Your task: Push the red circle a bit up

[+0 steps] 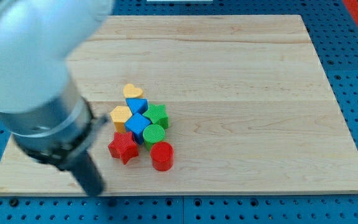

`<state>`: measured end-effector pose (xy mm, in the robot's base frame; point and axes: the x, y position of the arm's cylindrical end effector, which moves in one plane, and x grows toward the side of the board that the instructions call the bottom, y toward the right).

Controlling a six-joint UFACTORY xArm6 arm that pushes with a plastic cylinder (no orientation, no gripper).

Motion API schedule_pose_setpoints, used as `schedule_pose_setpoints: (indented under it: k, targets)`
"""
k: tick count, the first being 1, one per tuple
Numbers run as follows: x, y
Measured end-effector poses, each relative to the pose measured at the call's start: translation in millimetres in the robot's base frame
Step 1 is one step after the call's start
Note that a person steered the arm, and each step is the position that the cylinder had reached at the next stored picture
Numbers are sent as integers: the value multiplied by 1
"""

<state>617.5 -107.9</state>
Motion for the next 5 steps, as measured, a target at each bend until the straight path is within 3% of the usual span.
schedule_pose_setpoints:
  k: [2, 5]
  targets:
    - [-9, 59]
    - [-24, 64]
